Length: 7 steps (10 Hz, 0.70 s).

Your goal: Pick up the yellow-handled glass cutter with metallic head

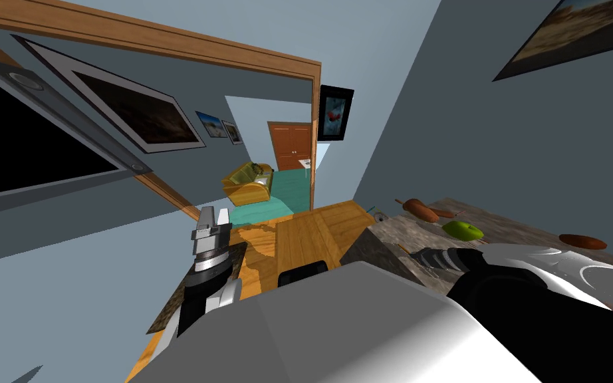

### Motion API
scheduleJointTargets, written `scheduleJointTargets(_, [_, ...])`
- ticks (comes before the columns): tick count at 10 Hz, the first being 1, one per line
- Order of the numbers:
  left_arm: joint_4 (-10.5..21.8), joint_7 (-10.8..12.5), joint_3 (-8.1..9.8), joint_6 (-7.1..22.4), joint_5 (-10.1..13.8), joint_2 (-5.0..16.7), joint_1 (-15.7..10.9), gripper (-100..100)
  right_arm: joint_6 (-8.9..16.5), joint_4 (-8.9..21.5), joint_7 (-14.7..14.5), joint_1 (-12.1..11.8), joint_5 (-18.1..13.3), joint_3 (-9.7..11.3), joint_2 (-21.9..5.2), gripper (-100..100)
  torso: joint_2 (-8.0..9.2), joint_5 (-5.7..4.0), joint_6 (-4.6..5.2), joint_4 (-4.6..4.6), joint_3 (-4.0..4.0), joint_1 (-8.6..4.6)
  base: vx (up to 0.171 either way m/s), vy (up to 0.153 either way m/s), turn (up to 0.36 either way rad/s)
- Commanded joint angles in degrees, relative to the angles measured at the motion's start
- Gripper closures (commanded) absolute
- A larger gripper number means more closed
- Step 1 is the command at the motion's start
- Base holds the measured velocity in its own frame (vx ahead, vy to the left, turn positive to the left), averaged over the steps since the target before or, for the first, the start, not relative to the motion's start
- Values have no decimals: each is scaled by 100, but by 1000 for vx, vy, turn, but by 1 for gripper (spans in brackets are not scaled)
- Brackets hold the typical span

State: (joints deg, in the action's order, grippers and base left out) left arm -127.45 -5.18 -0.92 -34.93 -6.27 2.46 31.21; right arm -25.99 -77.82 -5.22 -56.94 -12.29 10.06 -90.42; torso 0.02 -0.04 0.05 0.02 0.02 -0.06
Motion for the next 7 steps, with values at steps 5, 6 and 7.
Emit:
scheduleJointTargets(5, [0, 0, 0, 0, 0, 0, 0, 0, -96, -84, 131, -158, 139, -202, -407, 100, 15, 5, 5, 3, 8, 9, -22, 9, -57])
scheduleJointTargets(6, [0, 0, 0, 0, 0, 0, 0, 0, -67, -70, 103, -116, 106, -153, -326, 100, 19, 4, 4, 4, 11, 10, -22, 6, -11])
scheduleJointTargets(7, [0, 0, 0, 0, 0, 0, 0, 0, -71, -73, 110, -120, 109, -157, -335, 0, 13, 1, 3, 3, 8, 6, 0, 0, 0])
